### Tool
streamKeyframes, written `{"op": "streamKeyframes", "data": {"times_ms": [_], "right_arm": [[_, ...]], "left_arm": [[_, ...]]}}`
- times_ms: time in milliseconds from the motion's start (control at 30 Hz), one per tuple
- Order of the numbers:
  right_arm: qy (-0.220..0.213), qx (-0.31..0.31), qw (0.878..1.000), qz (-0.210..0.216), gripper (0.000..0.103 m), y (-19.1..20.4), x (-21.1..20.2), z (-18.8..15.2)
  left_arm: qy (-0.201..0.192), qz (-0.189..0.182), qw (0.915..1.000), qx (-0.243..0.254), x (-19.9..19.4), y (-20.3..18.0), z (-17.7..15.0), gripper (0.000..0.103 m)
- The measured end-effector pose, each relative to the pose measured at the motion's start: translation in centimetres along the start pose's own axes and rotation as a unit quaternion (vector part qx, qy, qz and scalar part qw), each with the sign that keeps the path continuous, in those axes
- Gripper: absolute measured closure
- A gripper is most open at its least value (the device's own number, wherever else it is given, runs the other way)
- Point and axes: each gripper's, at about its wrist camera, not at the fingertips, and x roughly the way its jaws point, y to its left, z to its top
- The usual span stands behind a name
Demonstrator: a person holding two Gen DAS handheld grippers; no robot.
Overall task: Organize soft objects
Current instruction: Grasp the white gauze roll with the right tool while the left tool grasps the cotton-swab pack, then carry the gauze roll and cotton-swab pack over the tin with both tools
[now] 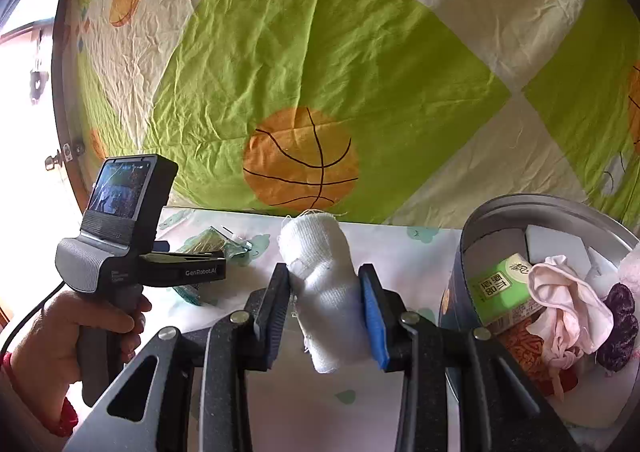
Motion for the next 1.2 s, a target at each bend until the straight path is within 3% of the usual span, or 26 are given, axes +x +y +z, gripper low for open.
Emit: {"op": "streamKeyframes", "data": {"times_ms": [33,100,300,500,633,867,1200], "right_arm": [[-0.001,-0.003,1.0,0.0,0.065,0.0,-0.1,-0.1],[-0.002,-0.004,1.0,-0.002,0.065,0.0,-0.2,-0.2],[0.002,-0.005,1.0,-0.003,0.065,-0.2,-0.1,-0.2],[-0.011,-0.007,1.0,-0.012,0.065,-0.2,-0.6,-0.2],[-0.04,-0.008,0.999,-0.021,0.065,-0.1,-1.6,-0.3],[-0.077,-0.027,0.996,-0.036,0.065,0.6,-3.0,-0.4],[-0.084,-0.024,0.995,-0.057,0.065,-0.1,-5.4,-1.2]], "left_arm": [[0.0,-0.004,1.0,0.001,0.0,0.0,0.0,0.033],[0.003,-0.029,0.9996,0.0,0.1,0.1,0.0,0.058],[0.0,-0.055,0.9985,0.001,-0.1,0.2,0.0,0.071],[-0.056,-0.038,0.9977,-0.003,-2.6,0.1,-0.3,0.073],[-0.084,-0.052,0.995,-0.017,-4.6,0.1,-1.5,0.073],[-0.109,-0.053,0.9922,-0.03,-7.6,-1.4,-3.6,0.073],[-0.141,-0.038,0.9893,-0.003,-10.9,-4.0,-6.2,0.073]]}}
